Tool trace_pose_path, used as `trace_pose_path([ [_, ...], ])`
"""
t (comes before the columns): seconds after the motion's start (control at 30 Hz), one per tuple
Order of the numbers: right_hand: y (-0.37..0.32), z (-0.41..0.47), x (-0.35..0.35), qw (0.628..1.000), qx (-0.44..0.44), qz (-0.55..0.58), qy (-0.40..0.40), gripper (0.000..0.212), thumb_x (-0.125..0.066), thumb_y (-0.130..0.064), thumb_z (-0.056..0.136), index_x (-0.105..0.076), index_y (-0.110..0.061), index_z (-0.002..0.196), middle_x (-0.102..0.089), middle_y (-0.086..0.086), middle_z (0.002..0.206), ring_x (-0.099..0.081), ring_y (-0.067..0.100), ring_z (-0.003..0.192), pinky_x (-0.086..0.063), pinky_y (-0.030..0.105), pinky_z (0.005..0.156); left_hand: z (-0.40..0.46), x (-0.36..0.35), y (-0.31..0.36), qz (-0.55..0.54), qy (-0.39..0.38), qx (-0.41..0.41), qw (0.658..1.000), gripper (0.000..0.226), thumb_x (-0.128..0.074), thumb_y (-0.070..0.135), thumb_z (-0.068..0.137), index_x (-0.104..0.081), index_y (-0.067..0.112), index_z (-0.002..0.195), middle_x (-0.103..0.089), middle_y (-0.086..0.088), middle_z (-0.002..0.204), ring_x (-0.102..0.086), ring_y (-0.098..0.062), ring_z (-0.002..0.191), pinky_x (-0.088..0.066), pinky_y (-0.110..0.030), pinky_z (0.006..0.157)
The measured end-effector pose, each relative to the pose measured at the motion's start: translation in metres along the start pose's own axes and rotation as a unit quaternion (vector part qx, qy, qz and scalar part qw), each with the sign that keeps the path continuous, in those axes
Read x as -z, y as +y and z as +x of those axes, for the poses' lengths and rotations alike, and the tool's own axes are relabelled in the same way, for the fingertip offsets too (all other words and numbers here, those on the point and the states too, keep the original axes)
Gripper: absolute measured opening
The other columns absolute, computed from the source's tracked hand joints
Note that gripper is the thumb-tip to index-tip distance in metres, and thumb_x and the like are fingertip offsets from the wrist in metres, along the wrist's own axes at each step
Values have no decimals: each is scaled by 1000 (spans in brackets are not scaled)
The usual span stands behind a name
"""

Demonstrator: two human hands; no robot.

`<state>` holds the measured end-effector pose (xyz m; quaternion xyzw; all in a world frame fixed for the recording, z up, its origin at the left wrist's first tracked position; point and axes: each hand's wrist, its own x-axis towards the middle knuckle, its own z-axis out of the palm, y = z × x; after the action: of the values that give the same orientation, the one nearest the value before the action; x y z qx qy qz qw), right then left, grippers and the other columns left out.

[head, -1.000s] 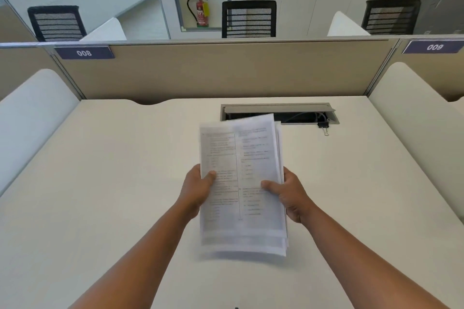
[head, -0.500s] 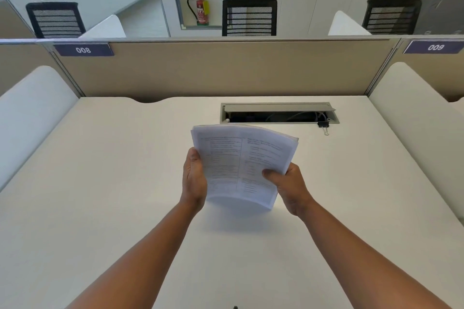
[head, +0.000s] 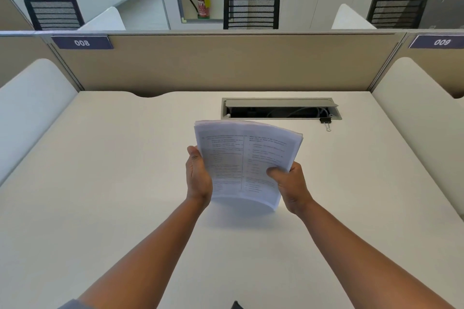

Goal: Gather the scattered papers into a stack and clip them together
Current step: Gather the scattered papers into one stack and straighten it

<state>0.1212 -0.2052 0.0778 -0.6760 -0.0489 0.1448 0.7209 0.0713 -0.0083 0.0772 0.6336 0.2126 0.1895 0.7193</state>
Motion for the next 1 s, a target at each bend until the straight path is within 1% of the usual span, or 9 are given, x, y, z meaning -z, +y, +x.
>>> trace_pose_path([
  [0.1,-1,-1,-2,1000,12,-3,-7,34,-59,-7,74,-79,-31,87,-77,-5,92,-73,15,88,-63,35,73,0,-2,3,8,33,-6,999,71,-7,52,108,-65,11,103,-70,4,90,-70,-7,80,-56,-22,67],
  [0.2,2,-3,-3,1000,13,-11,-11,31,-63,-5,78,-77,-29,92,-77,-5,94,-73,16,91,-64,35,75,-1,0,1,5,56,15,998,71,-7,53,108,-66,16,97,-70,6,86,-69,-8,76,-55,-21,63],
  [0.27,6,-5,-4,1000,10,-21,-8,34,-66,5,85,-75,-27,95,-78,-5,93,-72,23,96,-64,38,79,-3,0,1,2,59,34,998,71,-7,53,108,-67,17,96,-70,4,87,-69,-7,74,-56,-19,61],
  [0.33,5,-5,-5,1000,15,-20,-4,41,-62,12,89,-74,-27,94,-77,-8,90,-72,19,93,-64,36,77,-5,-1,4,0,66,42,997,70,-7,53,108,-67,20,95,-69,3,87,-69,-2,70,-55,-18,59],
  [0.47,3,-3,-6,1000,12,1,-4,41,-62,9,84,-76,-29,89,-76,-9,87,-72,13,87,-63,32,74,-7,-3,8,-24,80,52,995,66,-8,51,109,-65,23,94,-64,4,89,-61,-11,78,-49,-27,68],
  [0.53,7,-4,-6,1000,-5,1,-13,41,-61,-2,73,-79,-35,87,-76,-7,90,-71,17,92,-63,38,80,-12,-5,10,-28,82,66,994,64,-9,50,110,-64,23,93,-62,3,89,-58,-13,79,-46,-29,69],
  [0.63,12,-4,-5,1000,-17,11,-18,45,-59,-4,68,-79,-41,87,-76,-6,92,-69,25,98,-62,47,86,-14,-8,13,-22,86,79,993,60,-9,48,110,-61,26,89,-59,4,87,-54,-13,79,-43,-28,68],
  [0.87,16,-3,-4,999,-38,20,-24,39,-61,-4,68,-78,-29,92,-77,1,97,-69,30,102,-60,47,89,-15,-7,15,-3,83,83,993,60,-6,50,109,-60,32,90,-60,7,91,-54,-11,82,-42,-26,70],
  [1.0,21,-2,-4,998,-51,10,-30,41,-63,-3,67,-78,-28,95,-77,6,103,-69,35,106,-59,52,93,-18,-5,14,1,82,103,991,61,-4,52,108,-59,33,88,-59,8,92,-54,-10,83,-40,-34,78],
])
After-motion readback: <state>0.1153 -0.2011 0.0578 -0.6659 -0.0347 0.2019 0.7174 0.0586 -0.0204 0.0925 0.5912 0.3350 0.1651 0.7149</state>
